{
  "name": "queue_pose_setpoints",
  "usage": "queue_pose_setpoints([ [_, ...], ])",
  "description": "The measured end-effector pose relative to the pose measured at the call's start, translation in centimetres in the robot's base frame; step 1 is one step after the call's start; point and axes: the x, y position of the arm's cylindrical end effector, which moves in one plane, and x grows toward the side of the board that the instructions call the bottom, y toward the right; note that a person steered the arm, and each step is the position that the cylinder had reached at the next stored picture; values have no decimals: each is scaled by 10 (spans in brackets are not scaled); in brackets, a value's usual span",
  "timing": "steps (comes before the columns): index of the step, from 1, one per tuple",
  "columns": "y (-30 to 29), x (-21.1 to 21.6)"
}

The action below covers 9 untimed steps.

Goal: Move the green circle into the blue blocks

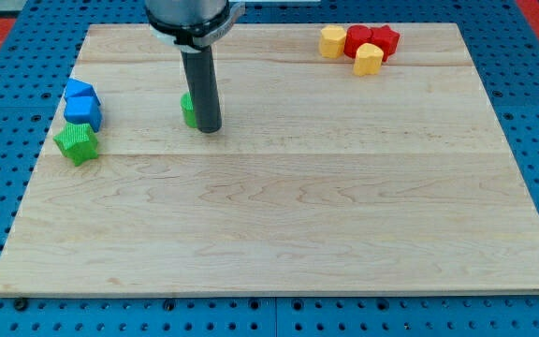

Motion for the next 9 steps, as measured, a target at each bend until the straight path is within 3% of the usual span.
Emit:
queue_pose_setpoints([
  [5,-3,-67],
  [9,-143,-105],
])
